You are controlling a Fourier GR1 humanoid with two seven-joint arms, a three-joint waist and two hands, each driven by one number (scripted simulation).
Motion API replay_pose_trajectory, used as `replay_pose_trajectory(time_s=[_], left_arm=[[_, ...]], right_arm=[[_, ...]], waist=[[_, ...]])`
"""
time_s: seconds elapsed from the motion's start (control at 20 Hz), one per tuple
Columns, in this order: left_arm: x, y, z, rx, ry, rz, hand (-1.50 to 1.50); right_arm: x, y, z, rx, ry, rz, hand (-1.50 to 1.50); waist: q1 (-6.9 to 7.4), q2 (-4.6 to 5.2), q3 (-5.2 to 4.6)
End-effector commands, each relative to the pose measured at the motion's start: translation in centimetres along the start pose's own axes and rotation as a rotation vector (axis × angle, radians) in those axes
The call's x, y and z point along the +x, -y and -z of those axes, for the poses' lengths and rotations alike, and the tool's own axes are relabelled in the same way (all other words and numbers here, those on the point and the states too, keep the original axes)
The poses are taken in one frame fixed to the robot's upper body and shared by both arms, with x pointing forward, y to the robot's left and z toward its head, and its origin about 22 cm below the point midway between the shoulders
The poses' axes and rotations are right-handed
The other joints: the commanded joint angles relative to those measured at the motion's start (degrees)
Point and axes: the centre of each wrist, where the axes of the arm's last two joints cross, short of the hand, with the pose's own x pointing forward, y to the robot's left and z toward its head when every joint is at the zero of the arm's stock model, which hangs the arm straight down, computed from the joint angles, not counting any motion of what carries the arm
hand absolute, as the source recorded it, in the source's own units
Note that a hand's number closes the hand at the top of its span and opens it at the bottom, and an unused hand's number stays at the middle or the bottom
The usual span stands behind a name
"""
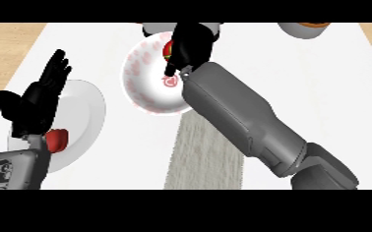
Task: Pick the tomato from the placemat and place it in the bowl
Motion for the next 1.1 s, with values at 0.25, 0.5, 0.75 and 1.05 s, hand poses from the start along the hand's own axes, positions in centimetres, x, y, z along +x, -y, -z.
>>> replay_pose_trajectory(time_s=[0.25,0.5,0.75,1.05], left_arm=[[-0.7,0.0,-1.2,0.004,-0.004,-0.016,0.00],[-0.8,0.1,-0.9,0.038,-0.010,-0.018,0.00],[-0.6,-0.7,-1.4,0.034,-0.018,0.004,0.00],[0.2,-1.0,-0.6,0.061,-0.039,-0.004,0.00]], right_arm=[[-5.1,-2.7,2.5,0.203,-0.034,0.120,-1.50],[-5.0,-1.1,1.7,0.055,0.005,0.513,-1.50],[-6.4,1.0,2.0,-0.127,-0.020,0.847,-1.50],[-13.7,2.2,2.0,-0.049,-0.033,0.935,-1.50]], waist=[[-0.42,-0.05,0.10],[-1.76,-0.34,0.22],[-2.17,-0.51,0.29],[-3.75,-0.96,0.14]])
